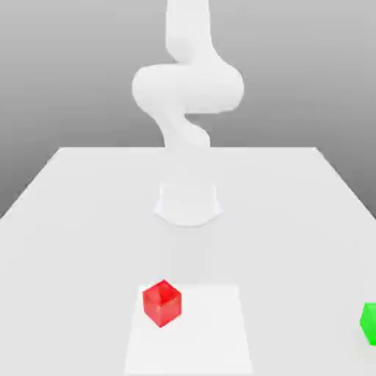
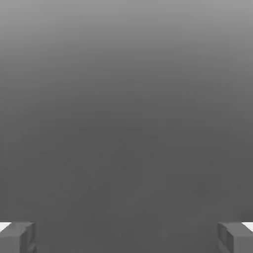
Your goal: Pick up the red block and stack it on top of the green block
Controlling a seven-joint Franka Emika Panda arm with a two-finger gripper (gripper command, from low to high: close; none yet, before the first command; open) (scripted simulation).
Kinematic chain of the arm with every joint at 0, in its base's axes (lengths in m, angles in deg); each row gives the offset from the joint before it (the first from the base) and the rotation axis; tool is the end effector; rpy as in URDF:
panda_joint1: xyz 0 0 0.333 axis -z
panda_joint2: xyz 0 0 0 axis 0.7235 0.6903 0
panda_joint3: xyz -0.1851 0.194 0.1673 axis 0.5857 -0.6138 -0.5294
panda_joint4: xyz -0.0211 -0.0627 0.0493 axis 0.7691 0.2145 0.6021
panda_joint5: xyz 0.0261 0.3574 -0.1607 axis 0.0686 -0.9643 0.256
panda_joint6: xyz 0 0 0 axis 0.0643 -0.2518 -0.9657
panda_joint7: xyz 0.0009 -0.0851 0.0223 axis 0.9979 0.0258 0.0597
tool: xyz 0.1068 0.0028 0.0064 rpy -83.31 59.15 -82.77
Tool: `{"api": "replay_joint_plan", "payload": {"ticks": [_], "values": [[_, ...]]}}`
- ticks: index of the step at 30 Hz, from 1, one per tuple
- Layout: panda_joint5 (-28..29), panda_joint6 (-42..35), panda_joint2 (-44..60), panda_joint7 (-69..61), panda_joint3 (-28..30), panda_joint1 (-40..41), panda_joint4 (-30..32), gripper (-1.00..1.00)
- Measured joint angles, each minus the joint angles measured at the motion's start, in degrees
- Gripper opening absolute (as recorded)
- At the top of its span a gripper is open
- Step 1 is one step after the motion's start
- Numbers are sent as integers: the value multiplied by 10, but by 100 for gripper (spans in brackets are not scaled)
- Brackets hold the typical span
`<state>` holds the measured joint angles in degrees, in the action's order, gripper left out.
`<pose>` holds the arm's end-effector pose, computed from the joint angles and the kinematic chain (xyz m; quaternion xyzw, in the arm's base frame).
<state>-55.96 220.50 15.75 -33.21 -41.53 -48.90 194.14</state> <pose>0.3719 -0.0153 0.6731 -0.8685 0.3393 -0.3252 0.1575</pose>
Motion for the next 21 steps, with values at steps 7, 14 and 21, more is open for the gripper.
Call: {"api": "replay_joint_plan", "payload": {"ticks": [7, 14, 21], "values": [[-50, 58, 109, -142, 88, -68, 60, 0], [-93, 113, 221, -276, 142, -118, 118, 0], [-108, 172, 324, -389, 168, -144, 177, 0]]}}
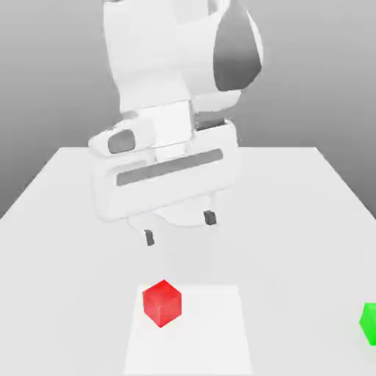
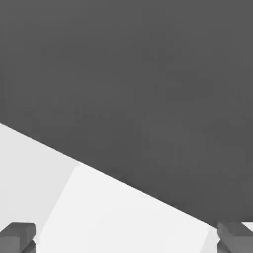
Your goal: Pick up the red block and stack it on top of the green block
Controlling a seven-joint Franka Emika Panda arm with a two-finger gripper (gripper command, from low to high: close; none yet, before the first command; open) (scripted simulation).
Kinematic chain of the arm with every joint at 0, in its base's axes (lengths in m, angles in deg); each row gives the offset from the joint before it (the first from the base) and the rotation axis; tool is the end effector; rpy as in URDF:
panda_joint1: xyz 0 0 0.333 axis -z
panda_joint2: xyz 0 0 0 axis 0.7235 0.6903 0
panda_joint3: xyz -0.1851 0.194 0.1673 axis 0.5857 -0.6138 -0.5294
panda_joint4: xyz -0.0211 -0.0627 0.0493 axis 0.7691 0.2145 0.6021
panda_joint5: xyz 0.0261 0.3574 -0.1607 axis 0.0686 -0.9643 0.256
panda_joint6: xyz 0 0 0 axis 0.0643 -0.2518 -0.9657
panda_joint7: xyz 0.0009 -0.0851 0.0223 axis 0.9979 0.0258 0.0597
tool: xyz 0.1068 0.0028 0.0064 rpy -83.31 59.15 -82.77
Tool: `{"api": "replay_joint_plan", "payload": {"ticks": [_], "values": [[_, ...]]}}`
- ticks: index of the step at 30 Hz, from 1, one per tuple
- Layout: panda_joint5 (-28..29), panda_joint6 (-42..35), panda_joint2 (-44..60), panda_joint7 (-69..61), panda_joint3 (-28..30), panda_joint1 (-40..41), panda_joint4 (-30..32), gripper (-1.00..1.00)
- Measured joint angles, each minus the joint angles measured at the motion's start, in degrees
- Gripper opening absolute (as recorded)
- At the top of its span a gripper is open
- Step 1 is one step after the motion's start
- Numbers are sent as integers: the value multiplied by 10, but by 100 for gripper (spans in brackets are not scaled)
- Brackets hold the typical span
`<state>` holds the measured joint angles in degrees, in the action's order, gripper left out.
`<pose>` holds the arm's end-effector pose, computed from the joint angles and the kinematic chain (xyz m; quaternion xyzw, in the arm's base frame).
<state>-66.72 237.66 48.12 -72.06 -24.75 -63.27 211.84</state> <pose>0.4322 -0.0288 0.3117 -0.9836 0.1386 -0.0739 0.0892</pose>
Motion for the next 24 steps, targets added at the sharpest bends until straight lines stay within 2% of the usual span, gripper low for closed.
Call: {"api": "replay_joint_plan", "payload": {"ticks": [4, 9, 11, 17, 24], "values": [[22, 36, 48, -43, 4, 1, 35, 0], [106, 81, 91, -55, 10, 22, 77, 0], [120, 92, 101, -56, 10, 34, 80, 0], [99, 120, 135, -76, -3, 31, 69, 0], [29, 164, 191, -127, -40, 52, 61, 0]]}}
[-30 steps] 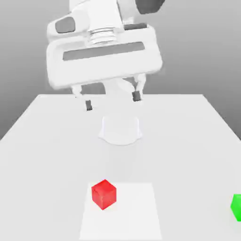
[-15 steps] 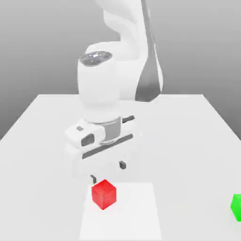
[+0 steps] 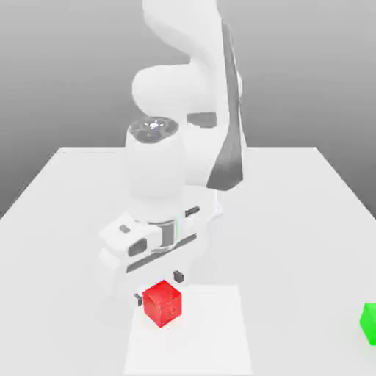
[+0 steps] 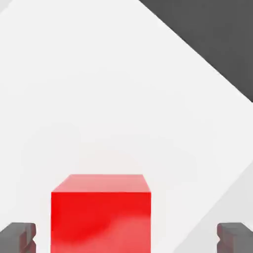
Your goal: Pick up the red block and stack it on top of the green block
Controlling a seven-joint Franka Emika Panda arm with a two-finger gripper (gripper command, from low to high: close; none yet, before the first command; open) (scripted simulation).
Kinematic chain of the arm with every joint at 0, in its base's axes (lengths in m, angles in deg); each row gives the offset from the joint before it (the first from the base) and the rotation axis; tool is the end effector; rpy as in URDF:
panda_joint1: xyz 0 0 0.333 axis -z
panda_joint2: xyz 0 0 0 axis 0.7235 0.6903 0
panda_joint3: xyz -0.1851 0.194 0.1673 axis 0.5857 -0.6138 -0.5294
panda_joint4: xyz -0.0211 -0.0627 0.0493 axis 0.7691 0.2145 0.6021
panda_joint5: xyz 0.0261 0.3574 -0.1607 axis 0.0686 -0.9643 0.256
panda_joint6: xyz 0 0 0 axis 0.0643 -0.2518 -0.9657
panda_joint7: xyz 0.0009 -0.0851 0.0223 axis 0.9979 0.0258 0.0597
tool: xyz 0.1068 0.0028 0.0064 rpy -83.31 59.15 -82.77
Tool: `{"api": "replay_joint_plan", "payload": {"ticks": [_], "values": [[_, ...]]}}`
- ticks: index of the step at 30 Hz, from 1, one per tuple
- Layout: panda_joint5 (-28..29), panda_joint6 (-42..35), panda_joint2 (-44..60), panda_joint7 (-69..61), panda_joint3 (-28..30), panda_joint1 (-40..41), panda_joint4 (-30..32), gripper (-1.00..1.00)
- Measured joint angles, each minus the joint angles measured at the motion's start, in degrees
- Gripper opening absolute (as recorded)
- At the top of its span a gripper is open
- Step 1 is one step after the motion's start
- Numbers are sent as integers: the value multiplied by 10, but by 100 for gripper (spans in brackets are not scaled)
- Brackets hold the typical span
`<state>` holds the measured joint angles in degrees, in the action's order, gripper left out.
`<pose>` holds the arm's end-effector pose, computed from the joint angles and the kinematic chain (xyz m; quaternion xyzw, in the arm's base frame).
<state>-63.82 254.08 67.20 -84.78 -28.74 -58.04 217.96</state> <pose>0.3857 -0.0487 0.1733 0.9996 -0.0280 0.0094 0.0048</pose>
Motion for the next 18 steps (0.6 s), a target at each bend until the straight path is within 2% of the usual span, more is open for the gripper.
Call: {"api": "replay_joint_plan", "payload": {"ticks": [5, 6, 13, 18], "values": [[-61, 38, 48, -43, -60, 45, -2, 0], [-67, 43, 54, -47, -68, 50, -2, -100], [-66, 41, 53, -46, -67, 50, -2, -100], [-7, 7, 10, -5, -19, 17, -1, -100]]}}
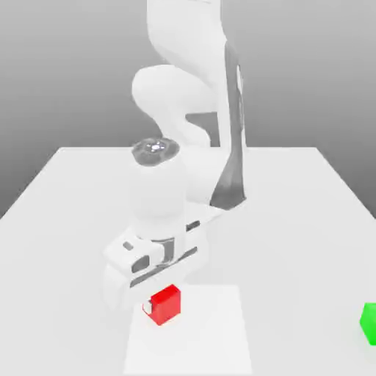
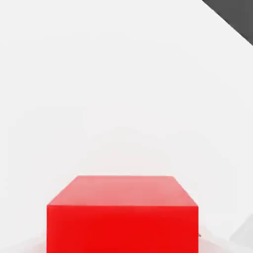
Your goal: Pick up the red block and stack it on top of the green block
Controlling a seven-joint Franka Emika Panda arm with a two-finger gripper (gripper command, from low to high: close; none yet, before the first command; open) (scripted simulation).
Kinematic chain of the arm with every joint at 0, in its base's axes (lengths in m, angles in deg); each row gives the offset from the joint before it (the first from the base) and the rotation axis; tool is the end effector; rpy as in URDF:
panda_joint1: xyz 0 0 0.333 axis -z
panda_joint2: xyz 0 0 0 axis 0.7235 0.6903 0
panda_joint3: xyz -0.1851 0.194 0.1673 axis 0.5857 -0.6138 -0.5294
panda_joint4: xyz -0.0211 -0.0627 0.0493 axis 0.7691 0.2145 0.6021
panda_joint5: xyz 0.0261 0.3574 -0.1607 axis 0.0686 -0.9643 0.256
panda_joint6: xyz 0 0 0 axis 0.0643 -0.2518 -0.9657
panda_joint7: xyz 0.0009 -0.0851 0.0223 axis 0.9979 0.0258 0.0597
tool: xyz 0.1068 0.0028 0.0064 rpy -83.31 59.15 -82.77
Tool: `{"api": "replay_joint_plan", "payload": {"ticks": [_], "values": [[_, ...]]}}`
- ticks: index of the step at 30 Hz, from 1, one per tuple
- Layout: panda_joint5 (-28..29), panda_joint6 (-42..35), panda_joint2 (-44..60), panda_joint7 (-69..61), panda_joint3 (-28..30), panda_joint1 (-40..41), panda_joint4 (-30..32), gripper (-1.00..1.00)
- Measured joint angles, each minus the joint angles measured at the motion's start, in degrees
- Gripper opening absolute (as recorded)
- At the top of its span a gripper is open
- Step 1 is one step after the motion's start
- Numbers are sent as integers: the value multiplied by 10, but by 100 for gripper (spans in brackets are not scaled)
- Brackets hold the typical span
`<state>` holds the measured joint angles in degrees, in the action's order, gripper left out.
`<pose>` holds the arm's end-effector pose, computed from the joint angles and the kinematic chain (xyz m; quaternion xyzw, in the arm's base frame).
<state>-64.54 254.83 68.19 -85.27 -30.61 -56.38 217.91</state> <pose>0.3845 -0.0483 0.1677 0.9996 -0.0282 0.0075 0.0041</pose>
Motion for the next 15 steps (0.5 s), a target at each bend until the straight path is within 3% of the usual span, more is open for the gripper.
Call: {"api": "replay_joint_plan", "payload": {"ticks": [7, 15], "values": [[73, -46, -59, 53, 33, -15, 7, -100], [109, -84, -100, 78, 30, -4, 18, -100]]}}
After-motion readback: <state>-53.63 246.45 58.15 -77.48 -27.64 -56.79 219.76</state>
